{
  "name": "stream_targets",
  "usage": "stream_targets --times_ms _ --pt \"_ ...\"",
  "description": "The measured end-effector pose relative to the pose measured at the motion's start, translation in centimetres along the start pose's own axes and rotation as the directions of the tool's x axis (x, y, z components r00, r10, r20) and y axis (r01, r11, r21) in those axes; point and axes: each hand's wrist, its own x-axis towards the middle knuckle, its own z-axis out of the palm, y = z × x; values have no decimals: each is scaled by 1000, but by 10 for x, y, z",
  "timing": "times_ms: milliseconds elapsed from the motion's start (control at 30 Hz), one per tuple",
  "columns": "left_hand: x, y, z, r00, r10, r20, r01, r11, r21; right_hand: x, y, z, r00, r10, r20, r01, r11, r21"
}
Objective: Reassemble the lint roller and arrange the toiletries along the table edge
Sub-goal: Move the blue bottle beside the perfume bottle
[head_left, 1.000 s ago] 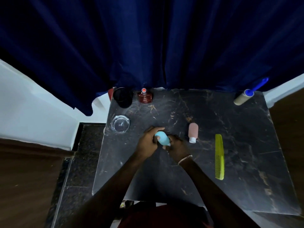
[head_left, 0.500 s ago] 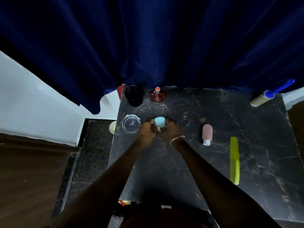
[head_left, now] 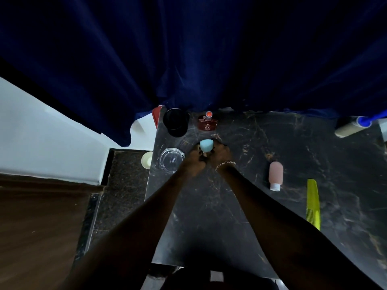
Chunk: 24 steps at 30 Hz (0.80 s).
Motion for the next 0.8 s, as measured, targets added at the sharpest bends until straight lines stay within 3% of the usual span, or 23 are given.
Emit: stream_targets --times_ms 333,533,800 --pt "13 -7 -3 1000 -28 4 28 995 -101 12 -2 7 999 -26 -23 27 999 46" --pt "11 -11 -1 1000 19 20 -17 996 -86 12 1 8 1000 -28 3 28 999 23" --pt "-5 -18 -5 997 -69 36 69 998 12 -4 9 3 998 -64 14 60 983 174"
